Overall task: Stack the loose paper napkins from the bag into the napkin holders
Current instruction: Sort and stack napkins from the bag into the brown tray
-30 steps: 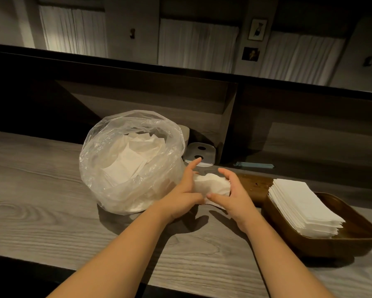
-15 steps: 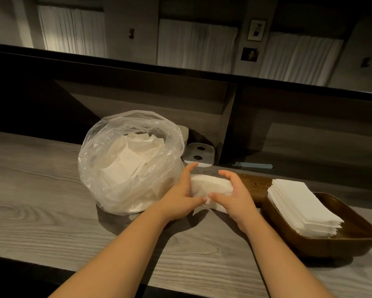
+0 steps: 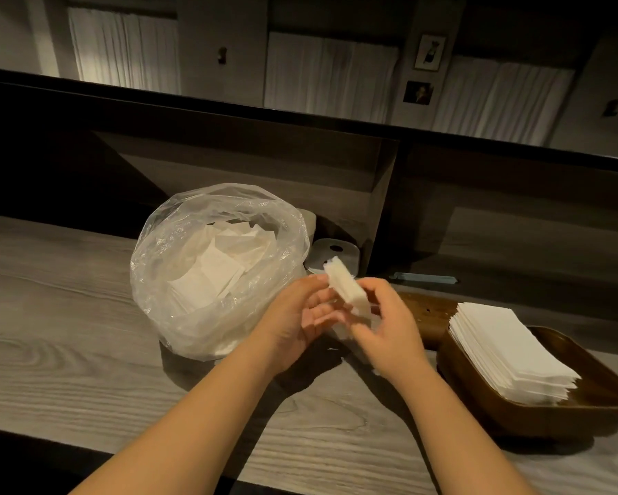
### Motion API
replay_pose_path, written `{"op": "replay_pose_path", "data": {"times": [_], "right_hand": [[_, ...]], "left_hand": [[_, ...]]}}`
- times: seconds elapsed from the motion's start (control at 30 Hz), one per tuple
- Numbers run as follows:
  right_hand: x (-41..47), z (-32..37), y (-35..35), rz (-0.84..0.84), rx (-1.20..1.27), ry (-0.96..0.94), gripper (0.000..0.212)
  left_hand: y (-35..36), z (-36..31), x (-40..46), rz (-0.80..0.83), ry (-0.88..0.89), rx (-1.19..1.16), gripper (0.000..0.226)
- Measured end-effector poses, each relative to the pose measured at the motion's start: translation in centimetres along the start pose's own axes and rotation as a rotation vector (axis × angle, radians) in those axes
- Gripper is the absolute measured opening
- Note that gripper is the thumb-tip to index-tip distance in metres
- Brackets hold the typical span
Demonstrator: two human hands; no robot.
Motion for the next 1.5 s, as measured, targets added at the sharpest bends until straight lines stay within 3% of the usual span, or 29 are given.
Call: {"op": "replay_pose_path", "data": {"times": [0.13, 0.17, 0.23, 0.3, 0.37, 0.47, 0.53, 0.63, 0.77, 0.97, 1.1, 1.2, 1.33, 1.5], "right_hand": [[-0.1, -0.4, -0.8, -0.154, 0.419, 0.239, 0.028], [-0.2, -0.4, -0.7, -0.142, 0.528, 0.293, 0.026], [-0.3, -0.2, -0.3, -0.061, 0.665, 0.364, 0.024], [-0.4, 0.1, -0.1, 0.011, 0.634, 0.355, 0.025], [-0.4, 0.0, 0.2, 0.026, 0.487, 0.325, 0.026], [-0.2, -0.6, 0.0, -0.002, 0.036, 0.243, 0.039], [0.1, -0.7, -0.4, -0.077, -0.079, 0.168, 0.051], [0.5, -0.1, -0.7, -0.047, -0.087, 0.086, 0.050], [0.4, -0.1, -0.1, 0.182, -0.090, 0.052, 0.029], [0.0, 0.3, 0.1, 0.224, -0.010, 0.075, 0.025], [-0.2, 0.5, 0.1, 0.243, 0.065, 0.119, 0.024], [-0.2, 0.2, -0.3, 0.186, 0.126, 0.189, 0.032], [-0.3, 0.5, -0.1, 0.230, 0.099, 0.155, 0.019], [-0.4, 0.8, -0.5, 0.183, 0.131, 0.146, 0.022]], "left_hand": [[-1.0, -0.5, 0.7, -0.255, 0.196, 0.435, 0.009], [-1.1, -0.7, 0.7, -0.264, 0.211, 0.452, 0.013], [-0.9, -0.3, 0.7, -0.095, 0.143, 0.364, 0.042], [-0.5, 0.2, 0.1, 0.068, -0.046, 0.268, 0.057], [-0.3, 1.0, -0.4, 0.161, -0.215, 0.207, 0.050], [-0.2, 1.8, -0.3, 0.229, -0.329, 0.273, 0.045], [-0.3, 1.9, -0.1, 0.225, -0.350, 0.319, 0.046], [-0.3, 2.2, 0.1, 0.298, -0.351, 0.369, 0.058], [-0.1, 2.2, 0.1, 0.375, -0.301, 0.414, 0.038], [-0.1, 2.2, 0.1, 0.345, -0.307, 0.408, 0.042], [-0.1, 2.0, 0.0, 0.359, -0.298, 0.403, 0.028], [-0.2, 1.9, 0.0, 0.362, -0.313, 0.419, 0.041], [-0.2, 1.7, -0.1, 0.357, -0.294, 0.439, 0.026], [-0.3, 1.6, 0.0, 0.360, -0.267, 0.430, 0.038]]}}
Point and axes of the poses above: each hand's wrist, its own x-axis towards the middle knuckle, its own y-axis out of the palm, z = x × y, the point moved 3 cm from there along x, towards the middle knuckle, and after that the axes turned 7 degrees about x, right-handed, at the moved point
